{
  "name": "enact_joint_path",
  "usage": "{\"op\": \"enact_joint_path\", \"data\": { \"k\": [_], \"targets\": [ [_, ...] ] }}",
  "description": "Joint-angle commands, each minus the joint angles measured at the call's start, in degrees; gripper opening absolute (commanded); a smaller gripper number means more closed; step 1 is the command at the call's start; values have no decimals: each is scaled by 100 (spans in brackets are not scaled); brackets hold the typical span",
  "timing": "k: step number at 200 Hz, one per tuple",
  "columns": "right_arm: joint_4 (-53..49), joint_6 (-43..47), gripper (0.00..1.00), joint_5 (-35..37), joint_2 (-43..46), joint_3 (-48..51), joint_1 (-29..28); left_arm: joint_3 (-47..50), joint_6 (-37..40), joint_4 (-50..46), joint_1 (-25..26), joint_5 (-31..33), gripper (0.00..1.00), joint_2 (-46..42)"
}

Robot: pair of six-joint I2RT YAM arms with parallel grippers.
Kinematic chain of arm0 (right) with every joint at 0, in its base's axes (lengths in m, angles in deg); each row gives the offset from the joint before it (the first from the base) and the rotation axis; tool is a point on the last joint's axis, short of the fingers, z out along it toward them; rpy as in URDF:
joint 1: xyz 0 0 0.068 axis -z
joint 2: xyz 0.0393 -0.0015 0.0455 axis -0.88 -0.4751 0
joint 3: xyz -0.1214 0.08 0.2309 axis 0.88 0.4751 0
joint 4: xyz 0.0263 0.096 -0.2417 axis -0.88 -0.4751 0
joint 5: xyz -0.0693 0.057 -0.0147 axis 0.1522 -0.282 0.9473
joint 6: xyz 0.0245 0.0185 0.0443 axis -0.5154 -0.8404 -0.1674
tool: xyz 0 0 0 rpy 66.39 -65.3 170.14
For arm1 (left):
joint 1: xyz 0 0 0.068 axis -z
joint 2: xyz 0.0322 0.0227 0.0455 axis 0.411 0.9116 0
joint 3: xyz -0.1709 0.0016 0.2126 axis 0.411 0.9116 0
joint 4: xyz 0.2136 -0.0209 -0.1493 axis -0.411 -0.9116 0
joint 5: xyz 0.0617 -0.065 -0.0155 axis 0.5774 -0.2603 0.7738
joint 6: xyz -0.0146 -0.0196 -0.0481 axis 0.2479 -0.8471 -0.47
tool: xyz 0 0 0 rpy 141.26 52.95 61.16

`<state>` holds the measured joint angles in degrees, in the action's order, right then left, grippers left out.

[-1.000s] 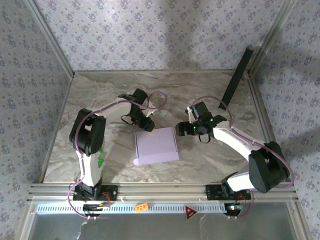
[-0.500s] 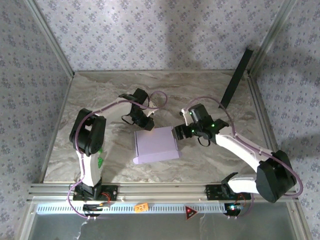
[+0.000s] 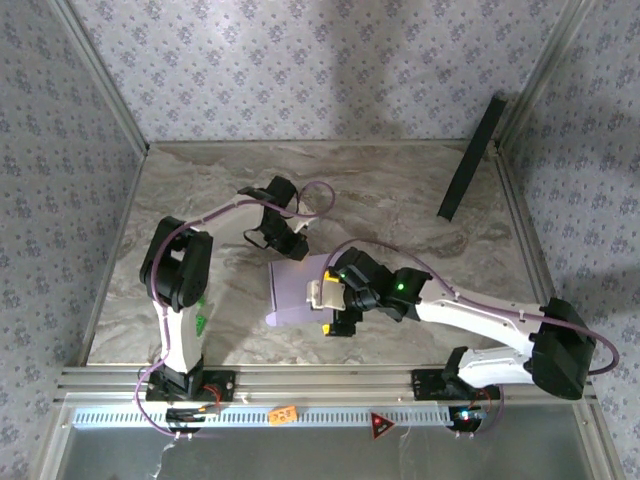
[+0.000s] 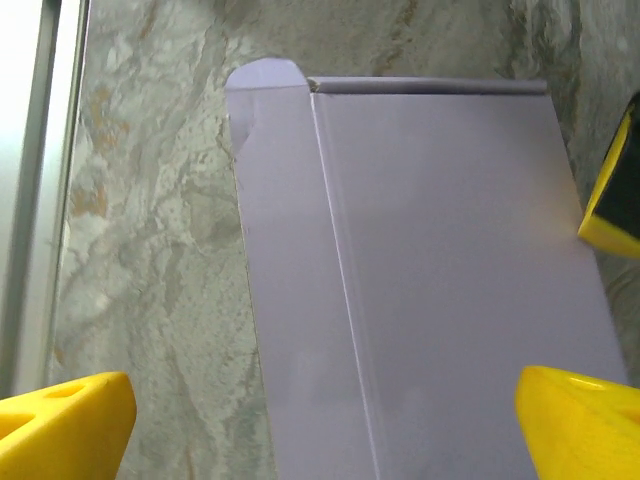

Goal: Fold the paper box

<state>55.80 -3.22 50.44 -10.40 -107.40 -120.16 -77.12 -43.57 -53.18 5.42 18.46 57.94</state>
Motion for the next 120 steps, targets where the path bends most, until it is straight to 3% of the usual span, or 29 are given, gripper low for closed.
{"op": "enact_joint_path", "data": {
  "k": [1,51,120],
  "targets": [
    [-219,1049,99,356,-131,-74,-73,-104,64,-97,-5,342,17,278],
    [45,1547,97,825,-653,-211,-104,-188,88,-149,-7,415,18,363],
    [129,2007,81,1177,-1194,-777,27,-278,109,-210,-7,463,18,399]
  ]
}}
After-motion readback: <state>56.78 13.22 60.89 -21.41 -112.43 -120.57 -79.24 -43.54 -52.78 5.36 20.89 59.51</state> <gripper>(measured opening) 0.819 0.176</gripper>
